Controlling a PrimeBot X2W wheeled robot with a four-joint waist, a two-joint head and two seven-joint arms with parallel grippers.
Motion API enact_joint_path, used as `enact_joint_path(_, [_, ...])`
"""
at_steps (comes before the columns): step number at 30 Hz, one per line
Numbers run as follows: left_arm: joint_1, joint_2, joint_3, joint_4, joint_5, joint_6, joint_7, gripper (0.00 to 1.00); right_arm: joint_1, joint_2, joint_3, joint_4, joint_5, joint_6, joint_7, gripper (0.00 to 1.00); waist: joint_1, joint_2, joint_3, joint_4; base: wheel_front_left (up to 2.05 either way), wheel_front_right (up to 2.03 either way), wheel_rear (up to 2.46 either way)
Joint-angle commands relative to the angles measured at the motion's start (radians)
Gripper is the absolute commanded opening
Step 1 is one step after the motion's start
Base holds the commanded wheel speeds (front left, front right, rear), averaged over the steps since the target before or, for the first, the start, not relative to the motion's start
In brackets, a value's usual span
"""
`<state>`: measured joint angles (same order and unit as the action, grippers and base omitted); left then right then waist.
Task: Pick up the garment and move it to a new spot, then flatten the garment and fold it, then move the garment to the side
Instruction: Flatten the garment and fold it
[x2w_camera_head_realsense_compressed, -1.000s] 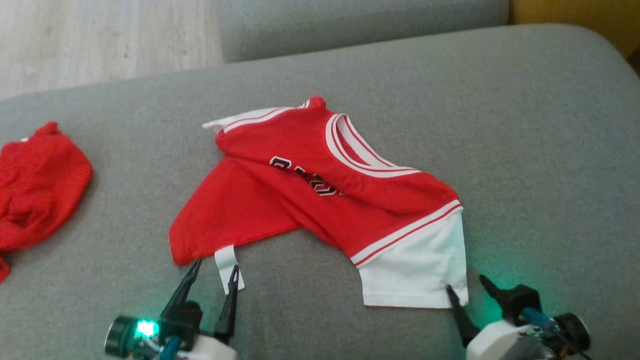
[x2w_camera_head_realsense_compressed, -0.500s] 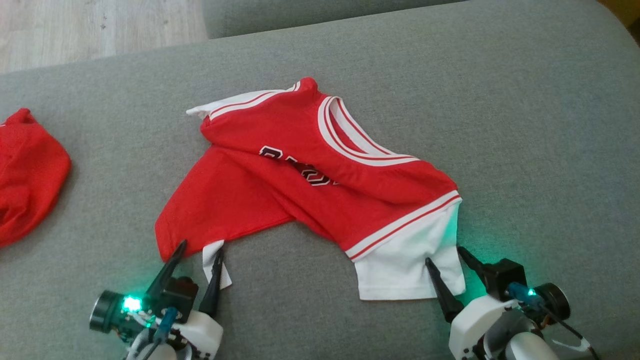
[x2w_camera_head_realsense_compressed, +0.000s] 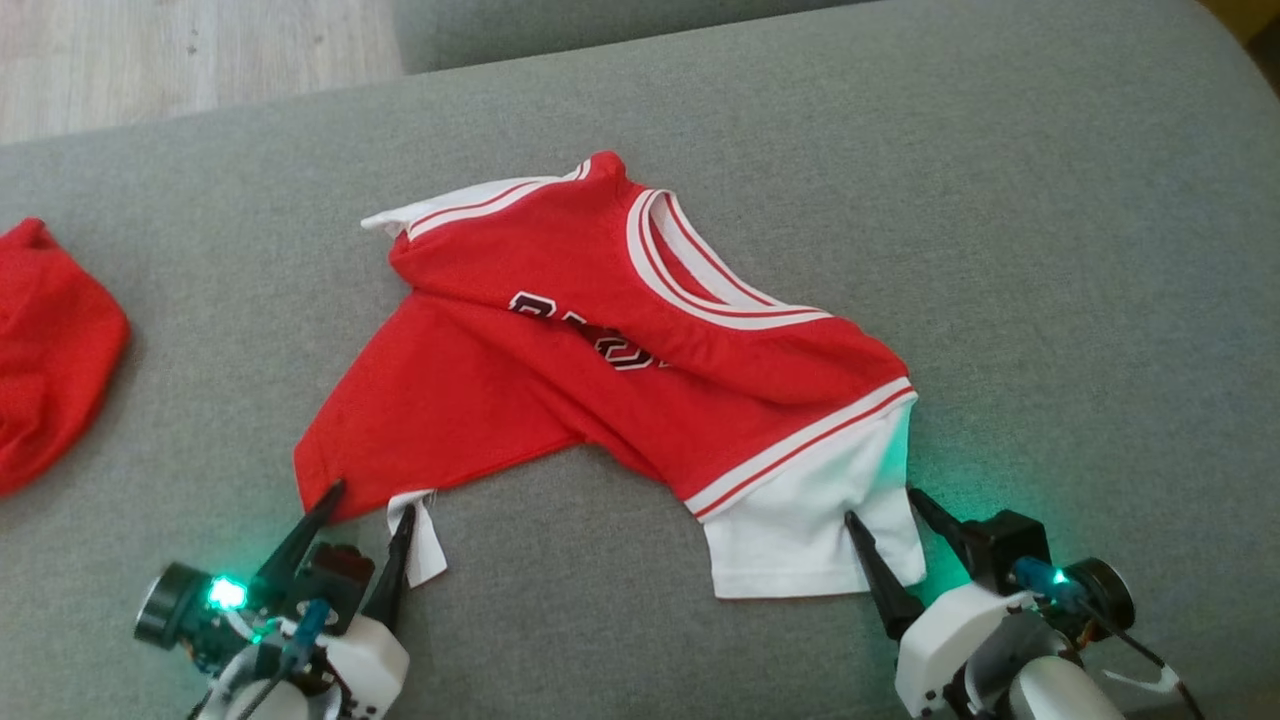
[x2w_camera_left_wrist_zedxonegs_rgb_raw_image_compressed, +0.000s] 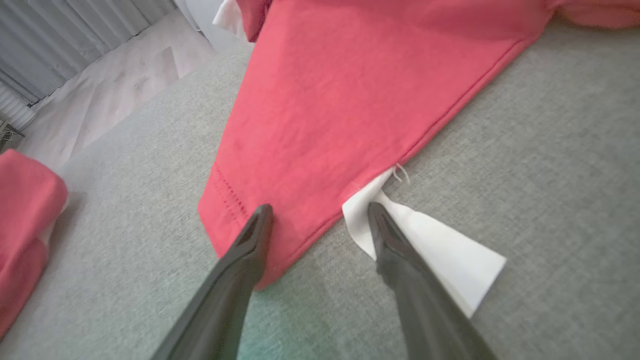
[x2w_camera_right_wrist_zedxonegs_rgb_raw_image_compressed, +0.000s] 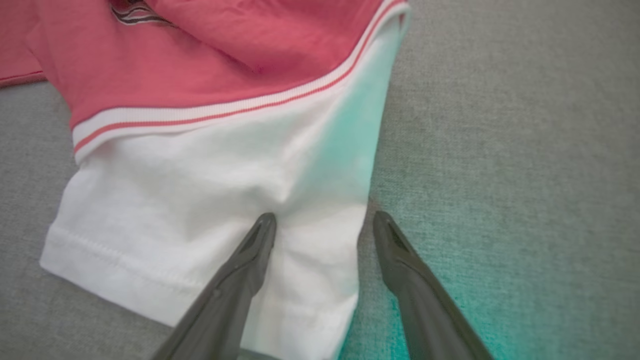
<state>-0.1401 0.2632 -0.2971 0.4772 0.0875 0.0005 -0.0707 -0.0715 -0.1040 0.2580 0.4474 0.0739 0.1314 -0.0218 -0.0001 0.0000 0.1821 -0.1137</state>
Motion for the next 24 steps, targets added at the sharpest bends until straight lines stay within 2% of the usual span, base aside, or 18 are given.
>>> enact_joint_path(1, [0.005,0.038,0.023,-0.007,0.005,-0.006,0.031,1.00,-0.015,-0.012,0.033,-0.007,0.006,-0.001,0.017,1.00,0.0001,0.0000,0.008,0.002,0.00,0.00,0.00])
enact_joint_path(6, [-0.009,0.048,0.010,-0.038,-0.005,-0.038,0.101,1.00,-0.032,-0.020,0.072,-0.006,0.031,-0.001,0.044,1.00,0.0001,0.0000,0.035,0.007,0.00,0.00,0.00])
enact_joint_path(7, [-0.013,0.048,0.004,-0.038,-0.007,-0.046,0.116,0.96,-0.036,-0.022,0.086,-0.006,0.042,-0.001,0.054,1.00,0.0001,0.0000,0.040,0.007,0.00,0.00,0.00])
enact_joint_path(8, [-0.016,0.048,0.001,-0.040,-0.009,-0.052,0.127,0.88,-0.041,-0.025,0.098,-0.009,0.055,-0.001,0.060,1.00,0.0001,0.0000,0.044,0.007,0.00,0.00,0.00])
enact_joint_path(9, [-0.020,0.048,-0.002,-0.040,-0.013,-0.057,0.139,0.55,-0.046,-0.028,0.106,-0.013,0.068,-0.001,0.065,0.71,0.0001,0.0000,0.048,0.007,0.00,0.00,0.00])
enact_joint_path(10, [-0.023,0.049,-0.008,-0.039,-0.014,-0.063,0.151,0.44,-0.051,-0.033,0.112,-0.017,0.081,-0.001,0.068,0.41,0.0001,0.0000,0.050,0.007,0.00,0.00,0.00])
enact_joint_path(11, [-0.027,0.050,-0.011,-0.040,-0.014,-0.066,0.156,0.31,-0.056,-0.038,0.118,-0.024,0.093,-0.001,0.069,0.15,0.0001,0.0000,0.052,0.007,0.00,0.00,0.00])
enact_joint_path(12, [-0.033,0.048,-0.012,-0.041,-0.016,-0.066,0.156,0.18,-0.060,-0.042,0.120,-0.032,0.108,-0.001,0.065,0.00,0.0001,0.0000,0.053,0.008,0.00,0.00,0.00])
enact_joint_path(13, [-0.033,0.048,-0.012,-0.041,-0.016,-0.066,0.156,0.18,-0.060,-0.042,0.120,-0.032,0.108,-0.001,0.065,0.00,0.0001,0.0000,0.053,0.008,0.00,0.00,0.00])
enact_joint_path(14, [-0.037,0.047,-0.013,-0.039,-0.018,-0.066,0.158,0.00,-0.063,-0.044,0.123,-0.040,0.126,-0.001,0.062,0.00,0.0001,0.0000,0.053,0.008,0.00,0.00,0.00])
enact_joint_path(19, [-0.059,0.035,-0.014,-0.024,-0.036,-0.066,0.146,0.00,-0.073,-0.062,0.135,-0.120,0.243,-0.001,0.040,0.00,0.0001,0.0000,0.036,0.002,0.00,0.00,0.00])
enact_joint_path(24, [-0.049,0.041,0.002,-0.030,-0.065,-0.063,0.137,0.00,-0.066,-0.092,0.111,-0.266,0.374,-0.001,0.041,0.00,0.0001,0.0000,0.010,-0.009,0.00,0.00,0.00])
